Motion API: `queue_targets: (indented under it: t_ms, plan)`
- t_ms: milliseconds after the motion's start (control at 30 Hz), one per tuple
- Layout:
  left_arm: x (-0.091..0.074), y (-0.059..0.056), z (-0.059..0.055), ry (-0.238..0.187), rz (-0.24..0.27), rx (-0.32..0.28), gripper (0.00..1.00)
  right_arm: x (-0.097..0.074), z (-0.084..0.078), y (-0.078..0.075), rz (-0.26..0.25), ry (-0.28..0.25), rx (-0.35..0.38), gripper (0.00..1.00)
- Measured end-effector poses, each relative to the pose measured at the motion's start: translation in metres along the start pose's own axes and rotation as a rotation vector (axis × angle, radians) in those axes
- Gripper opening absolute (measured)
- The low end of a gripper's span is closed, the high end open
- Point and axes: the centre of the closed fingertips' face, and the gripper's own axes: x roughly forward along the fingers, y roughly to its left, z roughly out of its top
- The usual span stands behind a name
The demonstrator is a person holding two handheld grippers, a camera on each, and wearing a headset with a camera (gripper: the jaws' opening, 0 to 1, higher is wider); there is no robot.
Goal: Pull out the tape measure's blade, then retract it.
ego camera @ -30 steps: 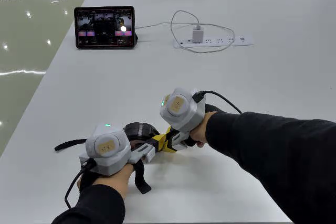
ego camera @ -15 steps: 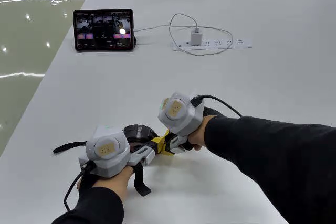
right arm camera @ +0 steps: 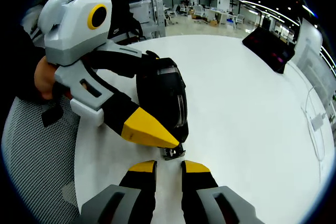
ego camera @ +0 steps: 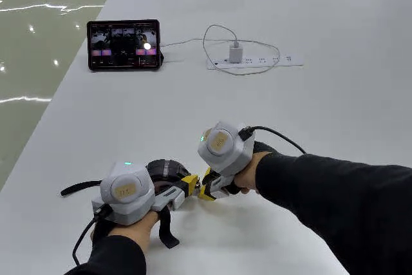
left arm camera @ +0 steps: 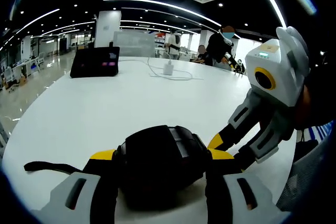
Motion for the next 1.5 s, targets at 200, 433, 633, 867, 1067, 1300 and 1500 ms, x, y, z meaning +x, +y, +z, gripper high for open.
queue_targets:
  t_ms: [200,433,633,867,1067,1300,1500]
  plan:
    - [-0.008,0.0,0.001,0.032,-0.024,-0.01,0.66,-0.011,-0.005,0.002,-0.017,-0.018,-0.006,0.18]
    - [-0.017,0.005,0.006,0.045,-0.075,0.022,0.69,-0.031,-0.005,0.002,-0.049,-0.07,0.038,0.23]
    - [-0.023,-0.005,-0.003,0.108,-0.195,0.084,0.81,-0.05,-0.021,0.003,-0.086,-0.11,0.11,0.26]
    - [-0.034,-0.003,-0.006,0.143,-0.243,0.114,0.91,-0.071,-0.044,0.004,-0.126,-0.133,0.147,0.3]
    - [-0.046,-0.013,-0.001,0.128,-0.33,0.097,0.99,-0.088,-0.059,0.004,-0.15,-0.152,0.173,0.31]
    - [-0.052,-0.01,-0.005,0.157,-0.348,0.129,0.99,-0.107,-0.069,0.004,-0.176,-0.192,0.179,0.36]
    - [-0.063,-0.002,0.002,0.094,-0.364,0.203,0.99,-0.116,-0.084,0.012,-0.182,-0.195,0.144,0.41]
